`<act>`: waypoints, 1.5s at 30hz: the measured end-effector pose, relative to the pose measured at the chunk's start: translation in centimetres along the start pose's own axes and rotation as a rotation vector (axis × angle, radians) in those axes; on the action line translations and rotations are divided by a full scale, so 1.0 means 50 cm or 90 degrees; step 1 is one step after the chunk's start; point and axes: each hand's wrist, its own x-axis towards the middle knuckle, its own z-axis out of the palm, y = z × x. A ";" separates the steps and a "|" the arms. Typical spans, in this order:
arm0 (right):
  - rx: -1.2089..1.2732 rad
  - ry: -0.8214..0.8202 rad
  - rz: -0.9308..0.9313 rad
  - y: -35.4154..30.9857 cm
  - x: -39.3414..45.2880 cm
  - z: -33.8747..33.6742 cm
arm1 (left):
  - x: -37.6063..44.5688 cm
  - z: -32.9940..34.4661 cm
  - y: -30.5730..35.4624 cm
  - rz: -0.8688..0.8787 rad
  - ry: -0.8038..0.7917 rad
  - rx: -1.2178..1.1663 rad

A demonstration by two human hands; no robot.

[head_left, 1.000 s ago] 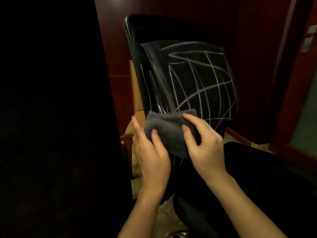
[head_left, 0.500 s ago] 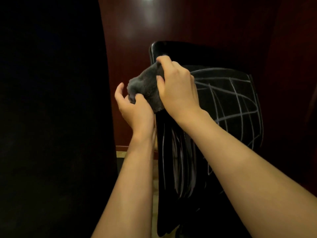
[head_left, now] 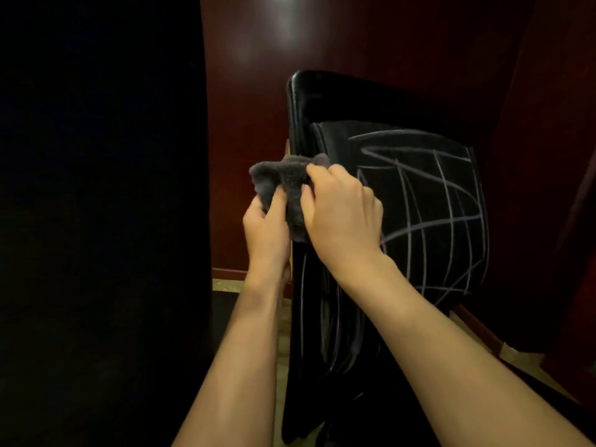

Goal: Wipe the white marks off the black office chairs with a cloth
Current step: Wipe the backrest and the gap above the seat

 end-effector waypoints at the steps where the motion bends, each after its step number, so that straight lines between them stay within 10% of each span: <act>1: 0.001 -0.009 0.004 0.002 -0.011 0.001 | -0.007 -0.007 -0.010 -0.016 0.001 -0.011; 16: 0.008 -0.097 0.036 -0.050 -0.117 -0.068 | -0.123 -0.060 -0.007 0.068 0.017 -0.009; 31: 0.202 0.135 0.109 -0.064 -0.239 -0.081 | -0.253 -0.149 0.010 0.104 -0.095 0.186; 45: 0.153 -0.024 0.124 -0.039 -0.405 -0.021 | -0.329 -0.197 -0.042 0.093 -0.086 0.233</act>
